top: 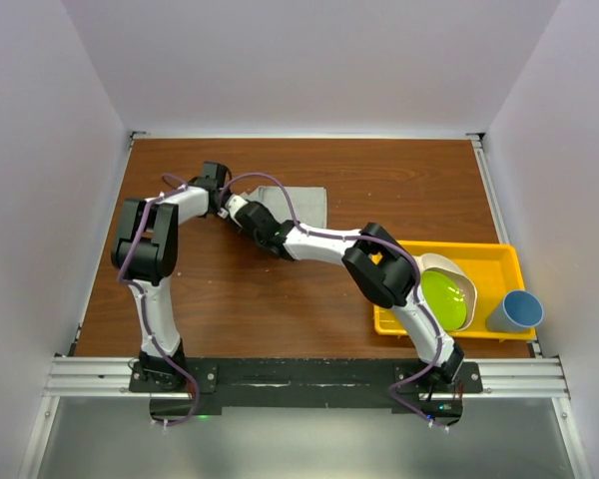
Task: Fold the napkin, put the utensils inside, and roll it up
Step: Roll the napkin with the utensil
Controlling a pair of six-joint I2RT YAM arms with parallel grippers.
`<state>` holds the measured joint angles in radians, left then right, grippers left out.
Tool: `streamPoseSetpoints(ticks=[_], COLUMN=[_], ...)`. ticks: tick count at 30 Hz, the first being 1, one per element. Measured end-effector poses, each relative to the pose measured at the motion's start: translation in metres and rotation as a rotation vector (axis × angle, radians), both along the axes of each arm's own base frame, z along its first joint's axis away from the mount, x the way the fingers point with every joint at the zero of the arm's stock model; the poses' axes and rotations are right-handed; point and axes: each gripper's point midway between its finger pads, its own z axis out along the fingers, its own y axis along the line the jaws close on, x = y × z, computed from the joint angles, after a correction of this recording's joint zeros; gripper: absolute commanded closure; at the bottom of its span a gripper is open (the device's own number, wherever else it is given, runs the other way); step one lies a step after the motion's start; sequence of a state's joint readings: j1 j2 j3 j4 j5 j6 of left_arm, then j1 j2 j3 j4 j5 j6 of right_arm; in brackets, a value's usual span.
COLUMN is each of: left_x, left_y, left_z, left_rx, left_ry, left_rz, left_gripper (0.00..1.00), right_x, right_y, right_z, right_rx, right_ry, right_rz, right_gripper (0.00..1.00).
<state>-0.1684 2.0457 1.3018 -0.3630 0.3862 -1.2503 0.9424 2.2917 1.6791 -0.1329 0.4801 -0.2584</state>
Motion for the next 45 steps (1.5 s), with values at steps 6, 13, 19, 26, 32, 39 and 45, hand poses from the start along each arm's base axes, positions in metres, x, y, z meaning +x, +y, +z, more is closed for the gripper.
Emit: streamPoseSetpoints(ticks=[6,13,19,26,32,39,45], left_x=[-0.002,-0.018,-0.014,-0.021,-0.019,-0.012,-0.001], left_y=[0.002,0.014,0.018,0.036,0.032,0.014,-0.012], left_z=[0.0,0.009,0.018,0.025,0.028,0.028,0.029], left_rx=[0.012,0.048,0.038,0.04,0.01,-0.089,-0.156], left_ry=[-0.037,-0.142,-0.226,-0.298,-0.379,-0.461,-0.509], left_rz=[-0.035,-0.07,-0.092,-0.061,-0.092,-0.135,-0.164], left_gripper=[0.68,0.37,0.12,0.05,0.13,0.1,0.11], right_x=[-0.002,-0.006,0.002,0.007,0.009,0.006,-0.001], right_y=[0.0,0.001,-0.007,-0.02,-0.022,-0.028,-0.031], right_z=[0.0,0.002,0.003,0.003,-0.002,-0.007,-0.005], right_rx=[0.016,0.206,0.391,0.593,0.838,1.133,1.204], right_ry=[0.027,0.202,0.387,0.607,0.847,1.148,1.273], right_rz=[0.001,-0.04,-0.072,-0.098,-0.096,-0.094,-0.094], right_gripper=[1.0,1.0,1.0,1.0,1.0,1.0,1.0])
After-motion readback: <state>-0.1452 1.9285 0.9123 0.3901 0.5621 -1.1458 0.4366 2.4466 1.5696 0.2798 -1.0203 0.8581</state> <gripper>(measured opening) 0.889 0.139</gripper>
